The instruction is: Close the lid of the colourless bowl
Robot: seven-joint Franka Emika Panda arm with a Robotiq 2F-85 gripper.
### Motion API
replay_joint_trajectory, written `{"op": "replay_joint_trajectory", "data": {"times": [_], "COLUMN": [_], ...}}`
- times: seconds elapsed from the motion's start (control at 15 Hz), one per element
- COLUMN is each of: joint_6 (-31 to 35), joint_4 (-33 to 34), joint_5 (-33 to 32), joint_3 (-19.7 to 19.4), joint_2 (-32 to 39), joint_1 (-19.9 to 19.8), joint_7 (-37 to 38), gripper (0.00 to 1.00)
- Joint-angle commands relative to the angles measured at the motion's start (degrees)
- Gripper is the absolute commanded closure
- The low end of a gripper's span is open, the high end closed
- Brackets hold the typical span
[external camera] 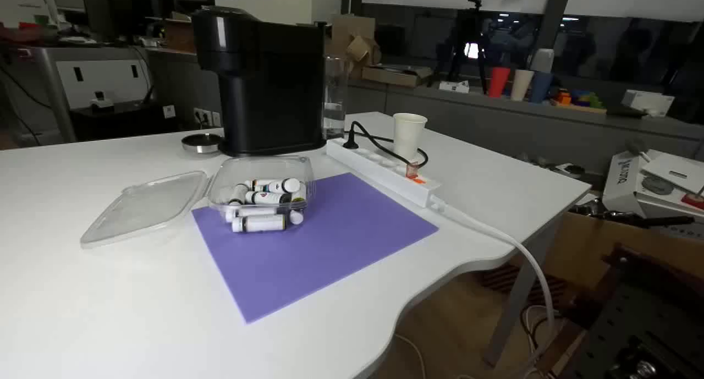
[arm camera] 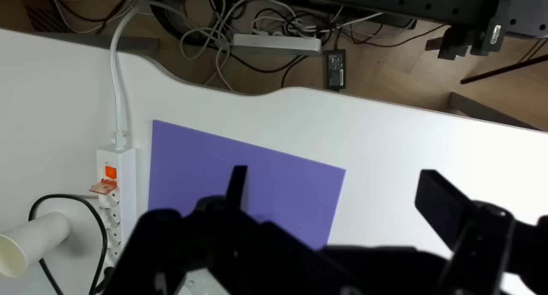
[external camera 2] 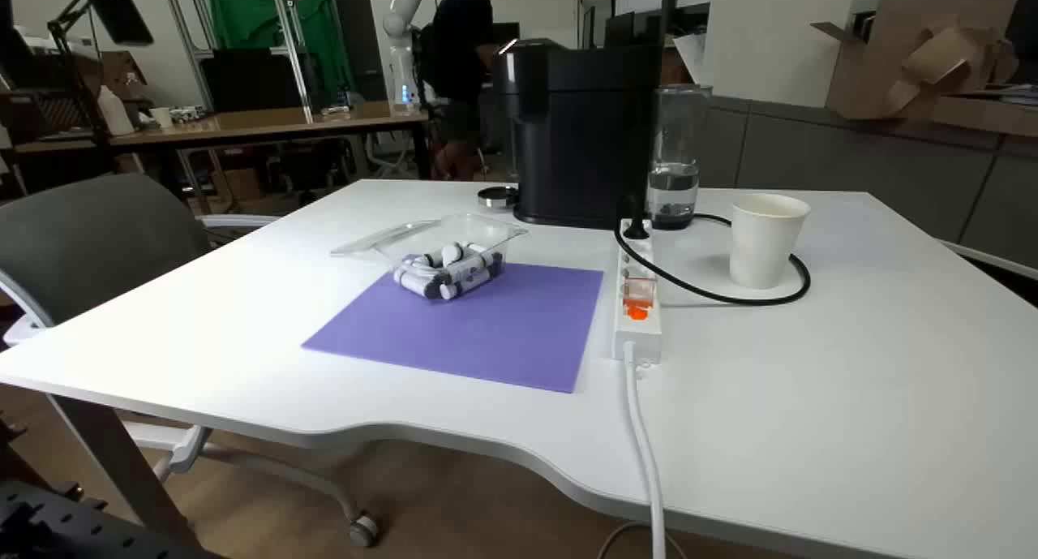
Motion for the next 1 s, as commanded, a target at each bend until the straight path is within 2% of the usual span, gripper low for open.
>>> {"op": "replay_joint_trajectory", "data": {"times": [0.0, 0.67, 0.8, 0.93], "joint_6": [-0.08, -0.08, 1.21, 2.95], "joint_4": [0.07, 0.07, 0.40, 0.95], "joint_5": [-0.89, -0.90, -1.91, -2.01], "joint_3": [-1.20, -1.20, -1.55, -3.70], "joint_2": [0.30, 0.30, 2.84, 6.66], "joint_1": [1.23, 1.23, -0.66, -1.60], "joint_7": [0.77, 0.77, 1.50, -0.99], "gripper": [0.00, 0.00, 0.00, 0.00]}}
